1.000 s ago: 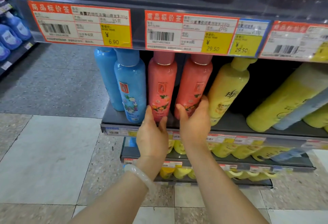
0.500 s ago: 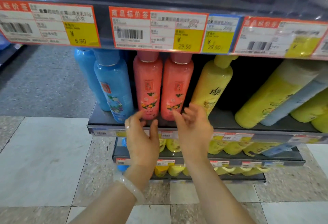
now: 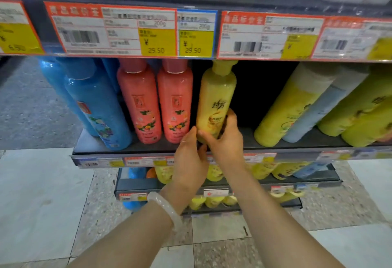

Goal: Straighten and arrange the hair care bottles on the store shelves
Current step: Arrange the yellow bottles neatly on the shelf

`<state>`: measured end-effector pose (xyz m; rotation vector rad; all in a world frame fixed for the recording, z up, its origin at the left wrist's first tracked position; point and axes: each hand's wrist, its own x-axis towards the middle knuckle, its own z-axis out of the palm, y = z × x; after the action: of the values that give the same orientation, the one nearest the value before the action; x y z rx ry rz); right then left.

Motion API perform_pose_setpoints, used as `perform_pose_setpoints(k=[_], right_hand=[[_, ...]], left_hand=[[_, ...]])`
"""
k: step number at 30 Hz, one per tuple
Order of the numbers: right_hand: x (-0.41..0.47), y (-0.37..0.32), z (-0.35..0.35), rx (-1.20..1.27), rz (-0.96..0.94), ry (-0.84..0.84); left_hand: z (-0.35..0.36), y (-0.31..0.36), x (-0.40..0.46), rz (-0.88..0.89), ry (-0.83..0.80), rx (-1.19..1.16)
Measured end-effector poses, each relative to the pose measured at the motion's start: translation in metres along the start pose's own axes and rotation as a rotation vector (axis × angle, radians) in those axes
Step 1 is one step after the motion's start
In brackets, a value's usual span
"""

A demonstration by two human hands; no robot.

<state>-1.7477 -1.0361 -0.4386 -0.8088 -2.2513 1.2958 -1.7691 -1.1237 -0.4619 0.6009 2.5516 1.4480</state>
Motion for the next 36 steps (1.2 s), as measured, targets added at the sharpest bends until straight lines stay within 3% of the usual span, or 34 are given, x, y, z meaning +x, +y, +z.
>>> perform_pose_setpoints(k=[3,5,7,9,12,16,24,36], right_hand=[[-0.005,0.009,-0.007,0.021,0.024,-0.026],[-0.02,0.023,-0.027,0.067,0.081,0.116],[-0.034,0.037,-0.056,0.131,0.112,0.328],[-0.035,0.051,-0.086,0.166,0.116,0.426],[-0.017,0.061,-0.119,0.117,0.09,0.294],[-0.004,0.064,-0.133,0.089,-0.027,0.091],[0.012,0.076,-0.141,0.105,-0.085,0.081],[0.024,0.06,-0.117,0.163,-0.083,-0.087]], left_hand=[[0.003,0.003,-0.01,0.079,0.121,-0.013],[0.011,0.009,-0.019,0.182,0.168,-0.047],[0.024,0.022,-0.024,0.209,0.085,-0.049],[0.042,0.041,-0.02,0.183,-0.04,-0.014],[0.071,0.067,-0.007,0.143,-0.151,-0.022],[0.098,0.085,0.005,0.059,-0.132,-0.091],[0.129,0.091,0.023,-0.094,0.004,-0.139],[0.103,0.069,0.033,-0.065,0.097,-0.105]])
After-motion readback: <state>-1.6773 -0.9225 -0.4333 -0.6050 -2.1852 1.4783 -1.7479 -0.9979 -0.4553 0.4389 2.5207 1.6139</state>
